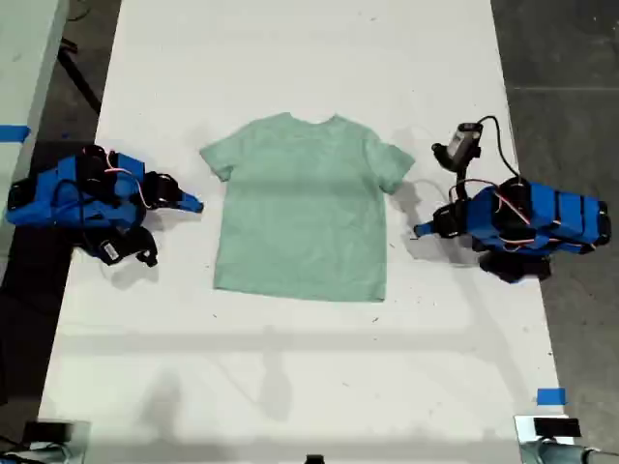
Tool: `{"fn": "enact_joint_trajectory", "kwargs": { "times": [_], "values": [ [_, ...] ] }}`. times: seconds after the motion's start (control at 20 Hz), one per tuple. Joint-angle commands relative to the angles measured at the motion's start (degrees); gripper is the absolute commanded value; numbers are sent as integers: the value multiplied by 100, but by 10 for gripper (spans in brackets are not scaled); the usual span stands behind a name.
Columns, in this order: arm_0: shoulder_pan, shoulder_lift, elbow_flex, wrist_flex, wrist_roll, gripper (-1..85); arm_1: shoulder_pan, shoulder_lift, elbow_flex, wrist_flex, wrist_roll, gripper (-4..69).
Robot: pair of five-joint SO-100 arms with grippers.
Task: Fold t-shirt
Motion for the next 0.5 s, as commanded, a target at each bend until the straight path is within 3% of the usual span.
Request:
{"fn": "enact_joint_trajectory", "kwargs": {
  "times": [0.0,0.45],
  "values": [
    [387,44,-62,-88,-53,0,185,35,-88,-35,26,15],
    [378,44,-62,-70,-70,0,185,35,-88,-35,26,15]
  ]
}}
